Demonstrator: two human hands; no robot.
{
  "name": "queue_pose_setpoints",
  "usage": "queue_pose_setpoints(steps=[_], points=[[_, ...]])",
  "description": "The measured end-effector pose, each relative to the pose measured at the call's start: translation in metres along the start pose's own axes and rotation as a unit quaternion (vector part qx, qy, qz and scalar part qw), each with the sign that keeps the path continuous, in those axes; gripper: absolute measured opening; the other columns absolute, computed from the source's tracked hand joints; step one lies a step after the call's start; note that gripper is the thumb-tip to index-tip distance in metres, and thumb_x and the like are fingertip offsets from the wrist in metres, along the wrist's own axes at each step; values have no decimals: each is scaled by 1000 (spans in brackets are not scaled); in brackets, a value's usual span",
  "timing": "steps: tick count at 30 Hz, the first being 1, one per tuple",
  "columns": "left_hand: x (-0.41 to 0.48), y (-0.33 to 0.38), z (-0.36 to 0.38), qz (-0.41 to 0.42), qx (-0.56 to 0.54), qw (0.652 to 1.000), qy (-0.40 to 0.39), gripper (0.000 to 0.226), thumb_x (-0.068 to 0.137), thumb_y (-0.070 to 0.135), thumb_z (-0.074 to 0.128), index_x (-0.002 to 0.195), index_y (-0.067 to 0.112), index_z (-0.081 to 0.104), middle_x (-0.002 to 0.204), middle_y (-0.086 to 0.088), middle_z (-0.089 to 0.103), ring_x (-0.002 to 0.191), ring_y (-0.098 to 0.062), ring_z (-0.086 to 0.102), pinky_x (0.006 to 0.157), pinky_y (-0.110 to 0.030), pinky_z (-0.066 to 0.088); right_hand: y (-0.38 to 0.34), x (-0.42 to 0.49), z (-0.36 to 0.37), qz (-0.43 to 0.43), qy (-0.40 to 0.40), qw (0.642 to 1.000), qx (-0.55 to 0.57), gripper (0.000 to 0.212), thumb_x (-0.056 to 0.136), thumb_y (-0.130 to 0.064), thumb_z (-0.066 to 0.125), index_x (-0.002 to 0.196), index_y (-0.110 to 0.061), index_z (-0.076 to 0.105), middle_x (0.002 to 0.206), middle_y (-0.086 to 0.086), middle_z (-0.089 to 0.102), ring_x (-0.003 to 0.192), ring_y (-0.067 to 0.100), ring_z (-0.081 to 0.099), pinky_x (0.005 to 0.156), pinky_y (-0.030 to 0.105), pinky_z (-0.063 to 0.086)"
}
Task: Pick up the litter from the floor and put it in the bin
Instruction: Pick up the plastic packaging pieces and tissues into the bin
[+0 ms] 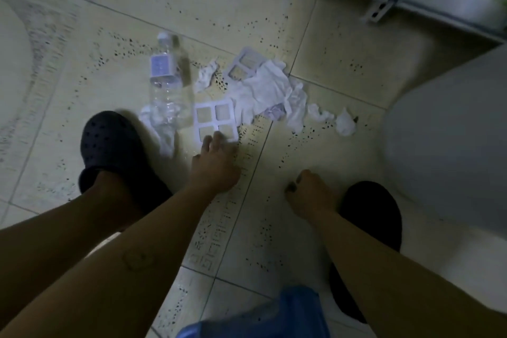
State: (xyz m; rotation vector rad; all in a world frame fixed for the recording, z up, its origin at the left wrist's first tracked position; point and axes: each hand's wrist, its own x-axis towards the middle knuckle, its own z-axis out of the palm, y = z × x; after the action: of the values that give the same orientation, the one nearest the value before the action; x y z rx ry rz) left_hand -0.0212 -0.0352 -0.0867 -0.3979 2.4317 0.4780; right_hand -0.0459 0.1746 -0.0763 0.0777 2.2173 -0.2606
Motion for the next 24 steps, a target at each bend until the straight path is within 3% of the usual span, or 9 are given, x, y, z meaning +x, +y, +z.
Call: queue_pose_setpoints(steps=[5,7,10,13,17,21,24], points=[[0,-3,16,-4,-14,999,29,66,87,29,45,146,21,18,160,-6,15,146,-28,17,107,-56,30,7,9,18,-15,31,999,5,18,90,-26,53,84,-18,38,95,9,53,76,22,46,65,33,40],[-6,-3,15,4,-12,999,46,62,86,27,48,143,21,26,154,-6,31,139,-27,34,103,-53,36,7,6,19,-10,23,999,29,21,89,-27,56,81,-19,38,88,7,51,74,22,47,63,31,38],[-12,0,7,-4,-42,996,73,46,86,25,52,131,20,43,124,-8,60,107,-27,60,92,-47,48,7,-1,17,2,-13,999,48,19,90,-27,57,80,-17,46,86,6,55,74,21,47,64,29,37],[-13,0,1,-29,-52,993,101,48,86,28,57,130,17,43,122,-12,55,107,-29,55,90,-46,49,5,-6,14,-10,-7,998,62,16,93,-27,56,84,-15,54,94,10,62,75,21,49,67,29,40],[-9,0,6,-42,-38,996,72,87,68,36,78,136,23,25,143,-11,31,126,-35,38,92,-50,48,-1,-5,13,-42,-4,992,116,13,90,-26,60,85,-15,56,88,5,57,80,23,54,70,31,45],[-2,0,23,-72,-28,990,120,87,71,36,75,139,18,24,135,-14,43,121,-34,44,90,-48,45,-2,3,19,-49,-7,988,144,21,88,-25,63,73,-22,49,73,-2,51,73,20,51,53,23,35],[0,-1,28,-86,-20,986,140,88,73,37,73,142,15,24,132,-14,50,118,-34,47,94,-47,40,-1,6,20,-55,-3,987,151,15,89,-27,62,84,-13,57,79,3,56,71,20,52,57,25,40]])
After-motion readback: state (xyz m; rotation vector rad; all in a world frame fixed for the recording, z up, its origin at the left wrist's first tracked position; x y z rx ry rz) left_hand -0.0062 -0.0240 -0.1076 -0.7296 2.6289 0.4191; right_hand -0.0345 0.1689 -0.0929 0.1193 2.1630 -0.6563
